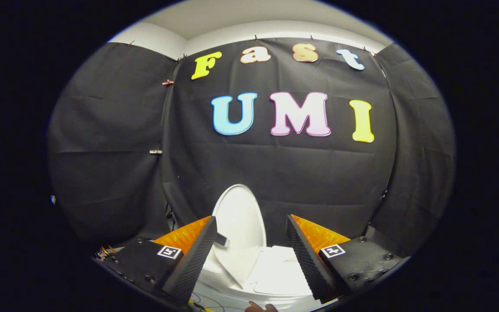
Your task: Open the toilet lid.
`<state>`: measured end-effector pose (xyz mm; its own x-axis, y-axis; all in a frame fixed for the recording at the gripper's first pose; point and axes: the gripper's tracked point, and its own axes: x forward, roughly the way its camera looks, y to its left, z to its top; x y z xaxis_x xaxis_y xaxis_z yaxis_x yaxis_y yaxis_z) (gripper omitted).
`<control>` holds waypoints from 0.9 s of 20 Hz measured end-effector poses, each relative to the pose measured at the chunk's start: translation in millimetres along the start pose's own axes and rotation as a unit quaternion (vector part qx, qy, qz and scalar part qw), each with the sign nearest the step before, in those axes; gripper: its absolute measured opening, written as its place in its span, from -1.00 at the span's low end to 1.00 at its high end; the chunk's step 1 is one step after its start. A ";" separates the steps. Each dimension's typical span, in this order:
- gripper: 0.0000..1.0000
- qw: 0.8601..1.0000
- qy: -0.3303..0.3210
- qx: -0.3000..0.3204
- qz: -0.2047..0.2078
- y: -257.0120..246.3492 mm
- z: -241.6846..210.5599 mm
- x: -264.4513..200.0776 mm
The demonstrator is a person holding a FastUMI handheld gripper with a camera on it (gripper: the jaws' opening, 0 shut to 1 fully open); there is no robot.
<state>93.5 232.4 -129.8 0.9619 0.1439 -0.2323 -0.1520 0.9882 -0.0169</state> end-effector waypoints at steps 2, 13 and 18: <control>1.00 1.000 -0.009 -0.005 -0.006 -28.3 13.3 -20.1; 1.00 0.994 -0.078 -0.004 -0.071 -174.5 78.3 -132.0; 1.00 0.993 -0.093 -0.002 -0.066 -201.7 88.8 -152.3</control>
<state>-2.2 15.8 -4.6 0.9988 0.0214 -0.0440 -0.0231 0.9990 -0.0387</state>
